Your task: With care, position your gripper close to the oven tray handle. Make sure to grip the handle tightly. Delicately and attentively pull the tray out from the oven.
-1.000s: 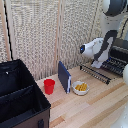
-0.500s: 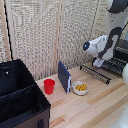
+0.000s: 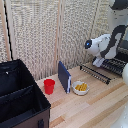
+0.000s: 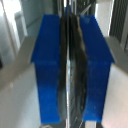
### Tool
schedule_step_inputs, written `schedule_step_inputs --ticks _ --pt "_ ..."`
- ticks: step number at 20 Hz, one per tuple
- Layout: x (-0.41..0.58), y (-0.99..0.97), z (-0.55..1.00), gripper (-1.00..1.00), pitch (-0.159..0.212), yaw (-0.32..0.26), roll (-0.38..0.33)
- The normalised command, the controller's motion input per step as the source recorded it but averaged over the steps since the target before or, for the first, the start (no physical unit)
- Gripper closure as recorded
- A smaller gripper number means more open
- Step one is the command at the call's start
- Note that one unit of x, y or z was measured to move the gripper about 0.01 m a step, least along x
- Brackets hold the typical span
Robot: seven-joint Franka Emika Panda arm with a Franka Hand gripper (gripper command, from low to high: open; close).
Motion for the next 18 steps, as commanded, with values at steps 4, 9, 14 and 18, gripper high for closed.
schedule_step_inputs --ticks 4,9,14,18 --pt "0.310 0.91 -0.12 1.00 0.000 0.050 0.000" --pt "0.281 0.78 -0.06 1.00 0.000 0.055 0.011" --pt "0.201 0.27 0.01 1.00 0.002 0.041 0.045" --pt "0.303 0.03 0.13 -1.00 0.028 0.010 0.044"
